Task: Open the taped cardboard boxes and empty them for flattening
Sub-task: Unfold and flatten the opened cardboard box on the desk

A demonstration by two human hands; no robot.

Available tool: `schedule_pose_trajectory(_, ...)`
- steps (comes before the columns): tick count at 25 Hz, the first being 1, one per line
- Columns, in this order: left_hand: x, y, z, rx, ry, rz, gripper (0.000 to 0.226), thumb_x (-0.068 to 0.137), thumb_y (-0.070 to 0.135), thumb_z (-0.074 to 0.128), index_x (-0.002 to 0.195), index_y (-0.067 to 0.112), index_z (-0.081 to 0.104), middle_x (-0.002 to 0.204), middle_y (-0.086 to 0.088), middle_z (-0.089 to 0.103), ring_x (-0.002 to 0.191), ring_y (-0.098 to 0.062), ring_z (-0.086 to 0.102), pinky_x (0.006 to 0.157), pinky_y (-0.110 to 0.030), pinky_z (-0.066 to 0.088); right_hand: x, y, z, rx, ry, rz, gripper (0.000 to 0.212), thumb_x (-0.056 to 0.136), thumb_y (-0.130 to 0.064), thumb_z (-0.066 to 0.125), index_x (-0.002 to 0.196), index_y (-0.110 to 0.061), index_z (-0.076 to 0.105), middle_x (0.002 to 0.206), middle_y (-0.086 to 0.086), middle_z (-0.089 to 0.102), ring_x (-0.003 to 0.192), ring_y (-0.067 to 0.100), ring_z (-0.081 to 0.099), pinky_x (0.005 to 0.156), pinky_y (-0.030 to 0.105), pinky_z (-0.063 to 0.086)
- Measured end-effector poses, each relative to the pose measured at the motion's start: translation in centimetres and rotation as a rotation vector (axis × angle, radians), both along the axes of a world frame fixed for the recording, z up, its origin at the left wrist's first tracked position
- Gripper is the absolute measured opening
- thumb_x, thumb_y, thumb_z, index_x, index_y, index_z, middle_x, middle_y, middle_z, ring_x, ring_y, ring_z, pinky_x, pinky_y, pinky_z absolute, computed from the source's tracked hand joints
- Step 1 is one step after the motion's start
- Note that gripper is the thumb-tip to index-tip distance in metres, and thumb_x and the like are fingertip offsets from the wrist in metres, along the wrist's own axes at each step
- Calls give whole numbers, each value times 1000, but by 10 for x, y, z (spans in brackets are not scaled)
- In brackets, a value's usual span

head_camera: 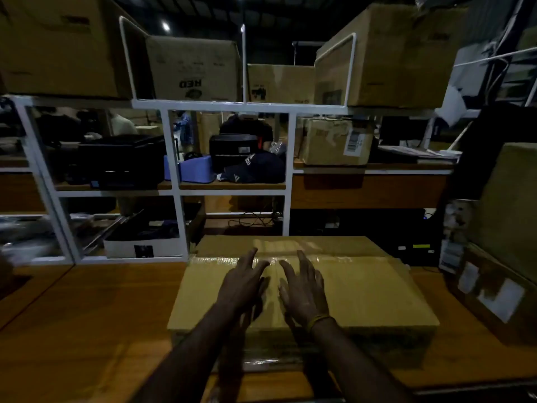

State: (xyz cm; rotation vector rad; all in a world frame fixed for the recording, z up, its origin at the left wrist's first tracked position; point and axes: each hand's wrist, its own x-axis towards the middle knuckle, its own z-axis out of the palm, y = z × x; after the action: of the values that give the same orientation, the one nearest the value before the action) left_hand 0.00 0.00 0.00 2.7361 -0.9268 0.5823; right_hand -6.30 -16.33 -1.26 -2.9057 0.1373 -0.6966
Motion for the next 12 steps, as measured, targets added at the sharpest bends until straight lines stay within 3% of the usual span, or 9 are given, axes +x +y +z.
schedule_pose_trajectory(4,27,16,-21,66,64,3,43,95,34,52,137,26,48,156,-9,30,131,-28,45,96,-39,45,14,20,-22,-11,142,-22,55,96,-44,48,147,-33,30,162,9,9,147,29,18,115,50,23)
schedule_pose_trajectory(7,47,28,-36,83,112,-6,41,96,40,46,135,28,50,144,-6,45,131,-25,45,106,-41,38,22,36,-38,41,243,-33,47,98,-48,42,142,-34,36,159,9,21,145,28,21,115,51,20)
schedule_pose_trajectory(12,84,37,-50,143,304,7,51,98,55,36,144,32,37,153,-5,34,140,-25,34,113,-50,26,27,48,-51,106,287,-89,45,101,-49,36,143,-35,39,157,4,28,145,25,20,118,53,11)
